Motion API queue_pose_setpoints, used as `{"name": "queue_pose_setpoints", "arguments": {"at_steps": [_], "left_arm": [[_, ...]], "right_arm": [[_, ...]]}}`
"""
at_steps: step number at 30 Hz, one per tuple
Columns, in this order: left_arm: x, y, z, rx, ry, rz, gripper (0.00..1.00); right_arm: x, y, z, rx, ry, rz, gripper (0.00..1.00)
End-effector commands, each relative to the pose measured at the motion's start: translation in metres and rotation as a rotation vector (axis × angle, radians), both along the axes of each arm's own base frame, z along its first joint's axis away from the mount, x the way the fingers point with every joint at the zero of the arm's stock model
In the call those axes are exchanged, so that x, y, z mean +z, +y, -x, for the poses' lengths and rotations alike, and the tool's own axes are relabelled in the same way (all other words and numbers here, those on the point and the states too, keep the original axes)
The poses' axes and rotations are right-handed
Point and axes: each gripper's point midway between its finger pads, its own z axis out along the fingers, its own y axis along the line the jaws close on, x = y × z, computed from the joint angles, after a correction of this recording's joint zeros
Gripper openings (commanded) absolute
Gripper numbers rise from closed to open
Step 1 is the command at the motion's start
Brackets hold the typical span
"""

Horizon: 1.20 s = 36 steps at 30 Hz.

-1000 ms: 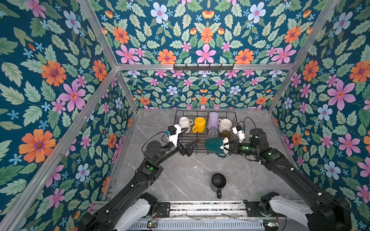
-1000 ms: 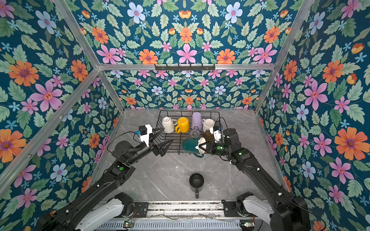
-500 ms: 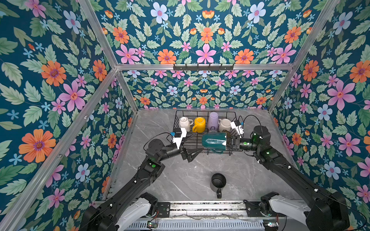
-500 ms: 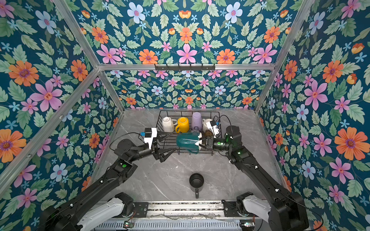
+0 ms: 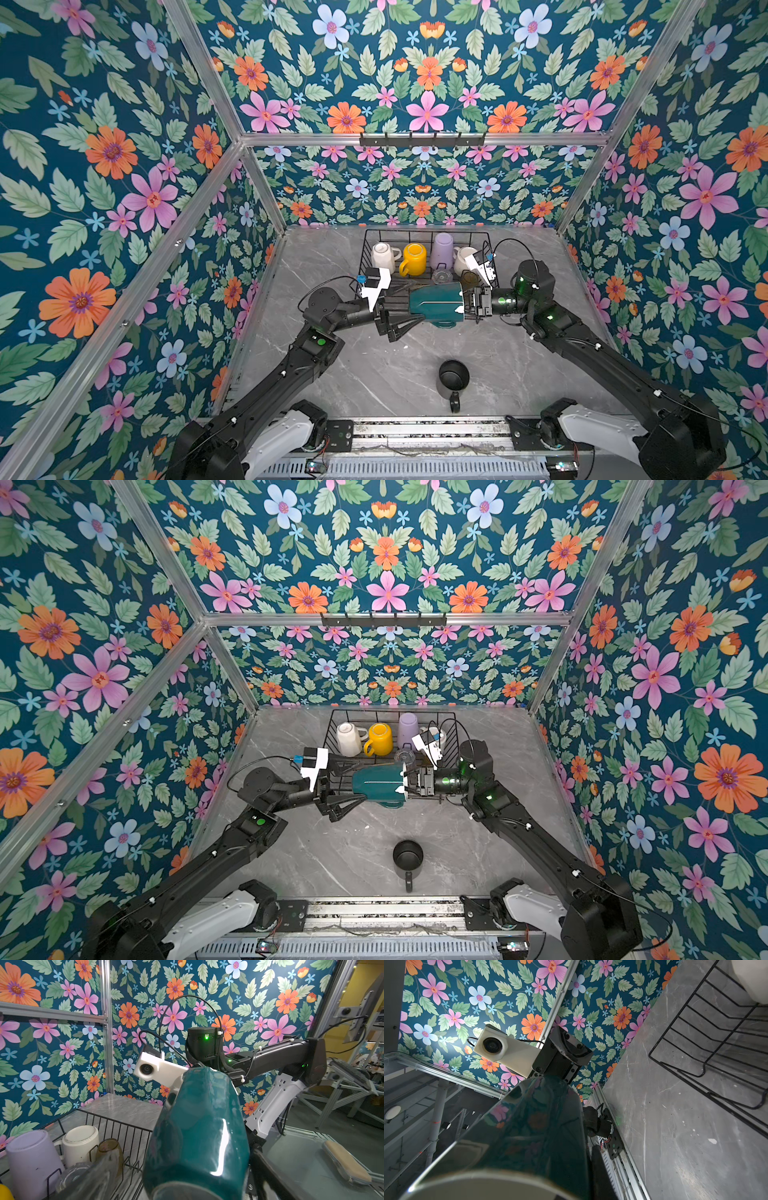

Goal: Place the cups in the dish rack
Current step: 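Close the left gripper on the green-and-cream mug held by the right gripper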

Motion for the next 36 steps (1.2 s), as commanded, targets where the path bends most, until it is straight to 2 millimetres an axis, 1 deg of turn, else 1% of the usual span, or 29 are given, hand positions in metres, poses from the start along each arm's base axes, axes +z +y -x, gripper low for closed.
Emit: {"name": "queue_pose_setpoints", "arguments": {"at_steps": [1,13,27,36], "left_arm": [[0.007,0.000,0.005,-0.029,-0.024,0.022,1.00],[0.007,-0.002,0.010,-0.064,-0.024,0.017,1.00],[0.008,-0.004,0.012,-0.100,-0.015,0.023,0.99],[0.005,-0.007,0.013,-0.138,0.005,0.009,0.95]], "right_arm": [[0.017,0.003,0.004,0.034,-0.093,-0.043,0.00],[0.018,0.016,0.002,0.065,-0.098,-0.051,0.00],[0.018,0.035,0.002,0.118,-0.103,-0.057,0.00],[0.019,0.046,0.002,0.146,-0.102,-0.072,0.00]]}}
